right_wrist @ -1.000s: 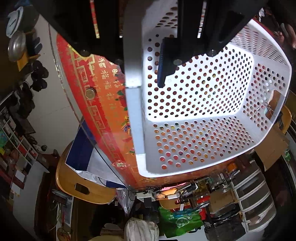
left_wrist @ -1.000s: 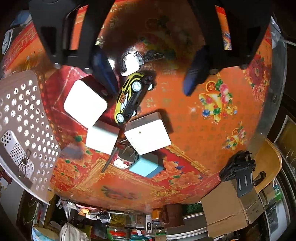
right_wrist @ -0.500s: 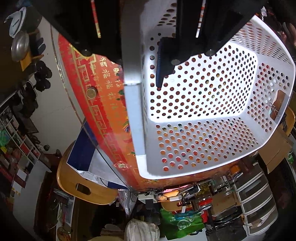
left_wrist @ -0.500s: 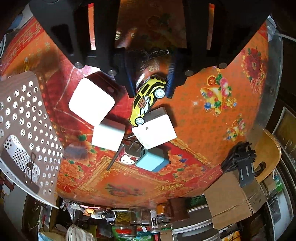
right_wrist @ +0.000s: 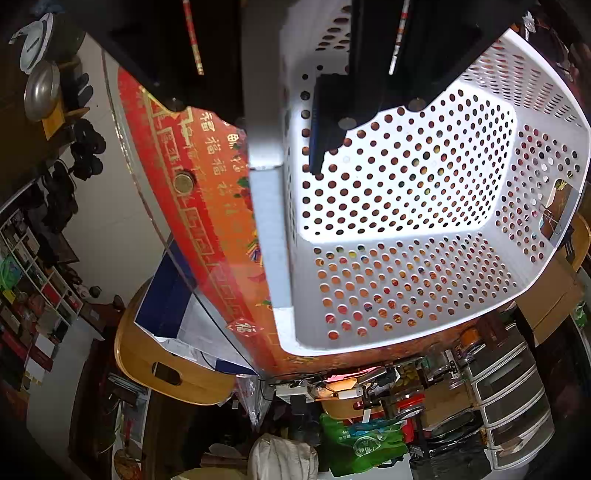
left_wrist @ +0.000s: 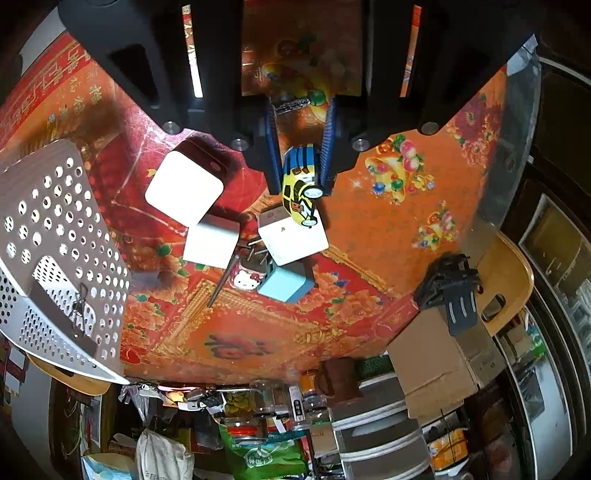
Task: Organize rigid objects
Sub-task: 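Carry the yellow toy car into the white basket and open the left gripper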
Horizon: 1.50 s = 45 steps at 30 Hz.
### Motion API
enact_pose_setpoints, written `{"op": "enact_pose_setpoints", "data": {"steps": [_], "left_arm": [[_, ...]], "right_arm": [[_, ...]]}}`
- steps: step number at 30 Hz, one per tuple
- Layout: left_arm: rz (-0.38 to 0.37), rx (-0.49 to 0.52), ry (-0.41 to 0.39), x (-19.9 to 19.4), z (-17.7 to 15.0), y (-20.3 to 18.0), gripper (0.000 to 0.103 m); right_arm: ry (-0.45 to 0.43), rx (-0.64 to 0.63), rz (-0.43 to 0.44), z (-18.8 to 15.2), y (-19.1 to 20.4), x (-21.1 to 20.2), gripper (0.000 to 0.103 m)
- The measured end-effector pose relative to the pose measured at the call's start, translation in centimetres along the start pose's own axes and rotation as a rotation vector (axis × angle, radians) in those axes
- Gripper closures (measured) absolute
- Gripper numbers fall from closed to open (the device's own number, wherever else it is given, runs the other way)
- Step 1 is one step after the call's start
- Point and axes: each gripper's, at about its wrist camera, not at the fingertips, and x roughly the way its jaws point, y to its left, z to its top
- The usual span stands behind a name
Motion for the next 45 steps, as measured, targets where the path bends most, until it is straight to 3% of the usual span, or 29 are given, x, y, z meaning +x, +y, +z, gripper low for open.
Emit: {"op": "enact_pose_setpoints", "data": {"steps": [6, 9, 16, 21, 29, 38, 45], "left_arm": [[0.007, 0.006, -0.001, 0.0, 0.0, -0.2, 0.085], [0.017, -0.003, -0.028, -1.0, 0.3, 0.0, 0.085], [0.072, 0.09, -0.12, -4.8, 3.6, -2.3, 0.085], [0.073, 0.192, -0.19, -7.3, 6.8, -5.9, 0.085], [0.009, 0.387, -0.202, -8.3, 11.2, -14.8, 0.085], [0.038, 0.621, -0.074, -4.0, 12.3, -24.4, 0.085], [0.063, 0.732, 0.146, 1.2, 12.1, -27.1, 0.085]], "right_arm": [[-0.001, 0.003, 0.005, 0.1, 0.0, 0.1, 0.091], [0.001, 0.002, 0.004, 0.2, 0.0, 0.1, 0.091], [0.002, 0.003, 0.006, 0.3, 0.0, 0.2, 0.091], [0.006, 0.003, 0.001, 0.3, 0.0, 0.3, 0.091], [0.007, 0.008, -0.002, 0.3, -0.1, 0.3, 0.091], [0.019, 0.004, -0.007, 0.2, 0.0, 0.4, 0.091], [0.023, -0.004, -0.013, 0.1, 0.3, 0.3, 0.092]]}}
